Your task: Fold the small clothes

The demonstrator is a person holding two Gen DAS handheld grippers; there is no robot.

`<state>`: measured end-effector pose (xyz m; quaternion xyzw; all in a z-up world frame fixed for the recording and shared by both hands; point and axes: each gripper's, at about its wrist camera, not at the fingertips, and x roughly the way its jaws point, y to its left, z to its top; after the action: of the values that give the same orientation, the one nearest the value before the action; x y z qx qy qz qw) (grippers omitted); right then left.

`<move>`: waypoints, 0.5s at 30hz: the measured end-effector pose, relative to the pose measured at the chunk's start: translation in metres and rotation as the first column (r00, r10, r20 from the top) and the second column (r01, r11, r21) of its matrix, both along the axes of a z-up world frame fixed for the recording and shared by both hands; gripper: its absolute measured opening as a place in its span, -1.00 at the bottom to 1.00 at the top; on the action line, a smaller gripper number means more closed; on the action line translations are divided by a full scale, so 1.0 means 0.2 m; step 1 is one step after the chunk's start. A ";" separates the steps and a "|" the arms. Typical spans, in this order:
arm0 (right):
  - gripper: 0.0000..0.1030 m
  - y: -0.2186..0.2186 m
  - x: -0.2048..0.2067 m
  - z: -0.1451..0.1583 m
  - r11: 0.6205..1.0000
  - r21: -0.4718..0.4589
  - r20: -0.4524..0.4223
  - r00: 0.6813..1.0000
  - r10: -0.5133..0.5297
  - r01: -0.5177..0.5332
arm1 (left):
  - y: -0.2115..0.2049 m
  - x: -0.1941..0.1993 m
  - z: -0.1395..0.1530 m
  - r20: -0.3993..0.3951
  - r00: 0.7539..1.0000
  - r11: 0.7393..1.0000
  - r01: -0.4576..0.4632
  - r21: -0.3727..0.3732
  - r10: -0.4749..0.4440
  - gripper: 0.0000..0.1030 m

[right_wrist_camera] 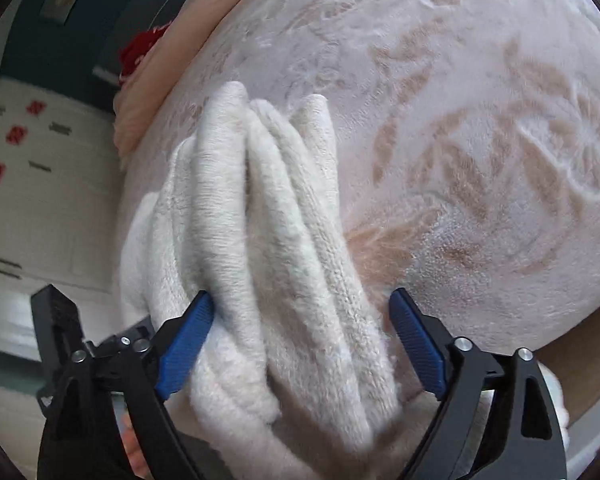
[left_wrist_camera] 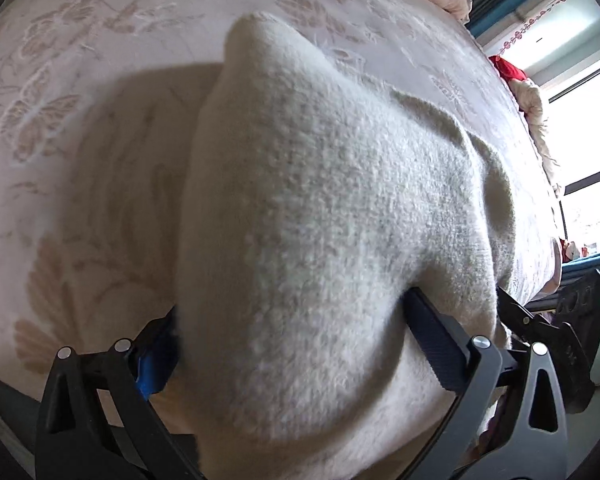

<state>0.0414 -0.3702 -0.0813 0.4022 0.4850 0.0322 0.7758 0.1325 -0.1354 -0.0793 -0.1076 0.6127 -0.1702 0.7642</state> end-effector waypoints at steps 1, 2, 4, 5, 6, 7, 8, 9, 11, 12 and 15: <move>0.81 0.01 0.01 0.00 1.000 0.000 0.003 1.000 0.008 -0.008 | 0.00 0.01 -0.01 -0.003 1.000 1.000 0.000 0.000 0.000 0.91; 0.81 0.02 0.03 0.01 1.000 -0.008 0.001 1.000 0.017 -0.017 | -0.01 0.01 -0.01 -0.008 1.000 1.000 -0.004 -0.001 0.004 0.91; 0.61 0.04 0.07 0.01 0.999 -0.026 -0.002 0.999 0.044 -0.044 | -0.02 0.02 0.00 -0.015 1.000 1.000 -0.007 0.005 0.007 0.91; 0.40 0.07 0.09 0.02 0.997 -0.031 0.005 0.998 0.064 -0.064 | -0.02 0.02 0.00 -0.013 1.000 1.000 -0.005 0.014 0.005 0.89; 0.18 0.09 0.10 0.03 0.997 -0.018 0.014 0.997 0.078 -0.078 | -0.03 0.01 0.02 -0.010 1.000 1.000 0.002 0.024 -0.001 0.83; 0.03 0.10 0.10 0.05 0.997 -0.033 0.012 0.997 0.074 -0.074 | -0.04 0.00 0.04 0.000 1.000 0.999 0.010 0.043 -0.010 0.78; -0.06 0.12 0.10 0.08 0.996 -0.059 0.015 0.997 0.074 -0.073 | -0.06 0.00 0.06 0.007 1.000 0.998 0.018 0.054 -0.018 0.65; -0.18 0.15 0.10 0.12 0.993 -0.094 0.025 0.997 0.079 -0.077 | -0.07 -0.01 0.09 0.017 0.999 0.998 0.030 0.063 -0.031 0.46; -0.26 0.17 0.09 0.18 0.990 -0.125 0.039 0.997 0.070 -0.064 | -0.09 -0.03 0.17 0.048 0.997 0.994 0.063 0.084 -0.068 0.19; -0.30 0.19 0.07 0.23 0.990 -0.128 0.055 0.997 0.058 -0.051 | -0.09 -0.03 0.20 0.059 0.995 0.993 0.076 0.088 -0.081 0.09; -0.33 0.21 0.03 0.37 0.989 -0.143 0.107 0.993 0.048 -0.033 | -0.10 -0.07 0.32 0.095 0.989 0.991 0.108 0.074 -0.115 0.02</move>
<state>0.0471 -0.3273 -0.0076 0.3342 0.4508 0.0356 0.8269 0.1194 -0.1556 -0.0158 -0.0382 0.5848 -0.1965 0.7861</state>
